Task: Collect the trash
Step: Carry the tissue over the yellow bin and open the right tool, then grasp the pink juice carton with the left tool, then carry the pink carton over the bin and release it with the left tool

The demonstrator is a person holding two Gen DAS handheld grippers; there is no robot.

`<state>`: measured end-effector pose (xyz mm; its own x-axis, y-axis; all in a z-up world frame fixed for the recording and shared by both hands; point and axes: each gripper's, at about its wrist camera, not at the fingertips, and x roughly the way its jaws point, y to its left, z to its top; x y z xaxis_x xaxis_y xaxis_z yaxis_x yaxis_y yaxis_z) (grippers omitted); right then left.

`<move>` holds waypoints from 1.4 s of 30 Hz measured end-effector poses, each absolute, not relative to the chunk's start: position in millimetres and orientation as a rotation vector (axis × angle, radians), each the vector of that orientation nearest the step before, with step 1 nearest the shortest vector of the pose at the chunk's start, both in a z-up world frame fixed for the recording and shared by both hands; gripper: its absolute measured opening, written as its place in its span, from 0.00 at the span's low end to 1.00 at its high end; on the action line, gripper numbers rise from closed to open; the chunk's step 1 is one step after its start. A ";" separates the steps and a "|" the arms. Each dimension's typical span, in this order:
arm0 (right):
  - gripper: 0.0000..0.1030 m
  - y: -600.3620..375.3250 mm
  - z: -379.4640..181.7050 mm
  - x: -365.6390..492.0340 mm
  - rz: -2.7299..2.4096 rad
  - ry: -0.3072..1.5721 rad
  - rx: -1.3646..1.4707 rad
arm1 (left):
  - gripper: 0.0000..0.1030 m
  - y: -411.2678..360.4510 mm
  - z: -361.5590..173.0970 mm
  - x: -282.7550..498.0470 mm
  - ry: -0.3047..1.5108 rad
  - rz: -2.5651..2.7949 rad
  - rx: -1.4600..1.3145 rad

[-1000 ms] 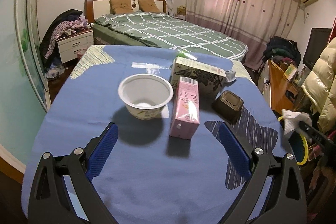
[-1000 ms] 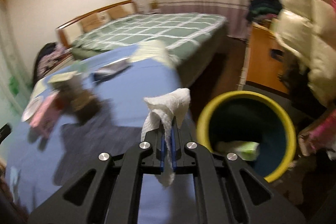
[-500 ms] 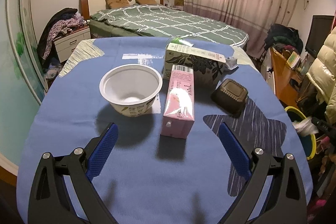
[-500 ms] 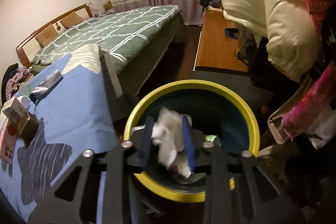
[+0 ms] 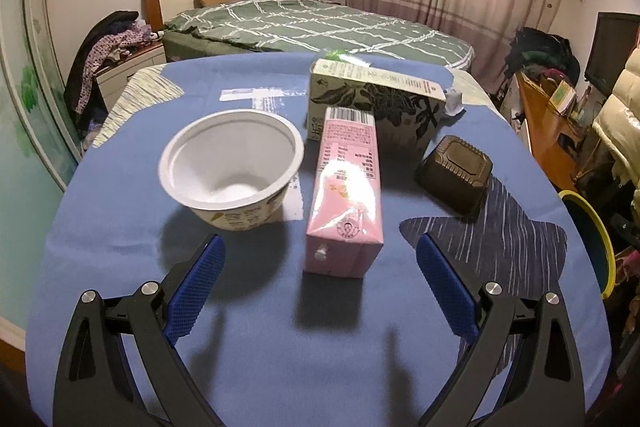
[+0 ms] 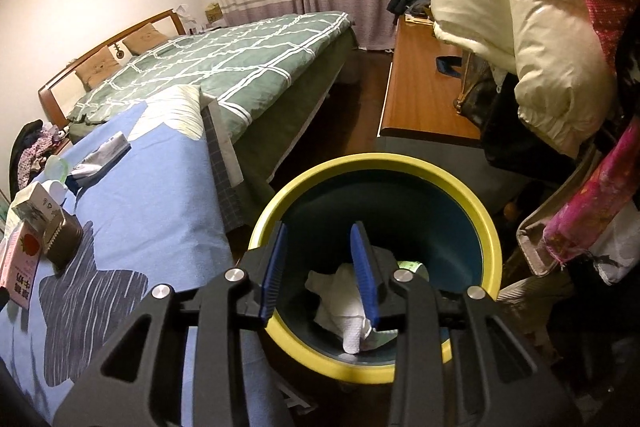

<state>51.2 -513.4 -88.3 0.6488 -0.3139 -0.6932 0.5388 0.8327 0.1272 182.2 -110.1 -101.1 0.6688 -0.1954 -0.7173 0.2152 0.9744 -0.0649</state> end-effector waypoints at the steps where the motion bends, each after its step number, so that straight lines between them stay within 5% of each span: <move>1: 0.31 -513.2 -88.4 51.3 -0.495 0.714 0.340 | 0.90 -111.5 -102.0 183.2 0.807 -0.234 0.030; 9: 0.32 -510.7 -88.1 53.0 -0.476 0.715 0.340 | 0.66 -126.0 -111.7 199.3 0.838 -0.234 0.067; 15: 0.32 -509.6 -87.8 53.3 -0.464 0.712 0.338 | 0.39 -129.9 -118.3 208.6 0.854 -0.236 0.063; 33: 0.32 -507.7 -85.1 47.4 -0.443 0.698 0.339 | 0.38 -130.7 -71.4 151.0 0.749 -0.338 0.057; 42: 0.32 -523.5 -78.1 26.9 -0.475 0.666 0.356 | 0.38 -208.9 -46.4 119.1 0.715 -0.535 0.140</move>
